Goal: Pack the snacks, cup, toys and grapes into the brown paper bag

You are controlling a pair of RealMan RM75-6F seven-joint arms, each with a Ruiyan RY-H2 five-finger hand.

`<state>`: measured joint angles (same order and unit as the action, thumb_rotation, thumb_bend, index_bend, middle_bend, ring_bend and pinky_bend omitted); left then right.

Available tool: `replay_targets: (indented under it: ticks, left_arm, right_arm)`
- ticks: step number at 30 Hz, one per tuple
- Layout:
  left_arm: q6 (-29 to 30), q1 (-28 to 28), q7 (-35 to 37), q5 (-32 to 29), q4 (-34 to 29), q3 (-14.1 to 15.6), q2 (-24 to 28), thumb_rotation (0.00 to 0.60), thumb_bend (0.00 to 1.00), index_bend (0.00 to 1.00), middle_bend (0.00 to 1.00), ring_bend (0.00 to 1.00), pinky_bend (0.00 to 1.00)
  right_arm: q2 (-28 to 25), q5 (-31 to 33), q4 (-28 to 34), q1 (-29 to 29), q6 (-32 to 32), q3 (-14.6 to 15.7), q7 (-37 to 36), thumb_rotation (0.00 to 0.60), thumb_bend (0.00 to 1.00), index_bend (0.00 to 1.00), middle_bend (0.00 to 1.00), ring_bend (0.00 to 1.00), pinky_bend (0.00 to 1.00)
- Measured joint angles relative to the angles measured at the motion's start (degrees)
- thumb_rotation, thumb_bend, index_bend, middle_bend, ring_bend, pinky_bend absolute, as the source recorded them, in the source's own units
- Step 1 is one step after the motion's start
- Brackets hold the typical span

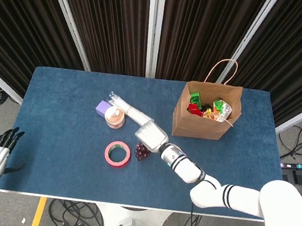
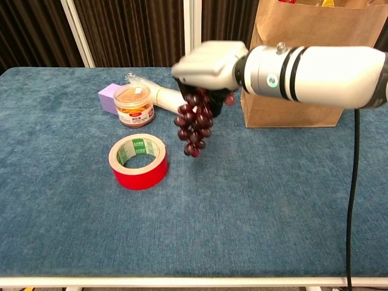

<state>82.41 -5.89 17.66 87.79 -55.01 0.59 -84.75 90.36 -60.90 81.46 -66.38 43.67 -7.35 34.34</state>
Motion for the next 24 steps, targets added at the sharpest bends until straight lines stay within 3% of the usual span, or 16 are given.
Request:
replay_targets:
  ticks: [8,16,24]
  left_arm:
    - [-0.08,0.02,0.10,-0.07,-0.09,-0.01,0.07,0.600,0.23,0.14,0.13,0.03,0.17]
    - [-0.52,0.02,0.58,-0.21,-0.39,0.08,0.19,0.600,0.23,0.14,0.13,0.03,0.17]
    - [-0.10,0.07,0.91,0.04,-0.82,0.11,0.30,0.600,0.23,0.14,0.13,0.03,0.17]
  right_arm:
    - [-3.82,5.20,6.61,-2.12,4.66,-8.35,1.93,0.600,0.31,0.97,0.73,0.64,0.74]
    - [-11.92,8.57,14.49,-4.09,15.76,-17.83,8.32,0.600,0.31,0.98,0.74,0.66,0.75]
    - [-24.21,11.31,19.86,-0.71,23.66,-20.69,13.99,0.600,0.31,0.98,0.74,0.66,0.75]
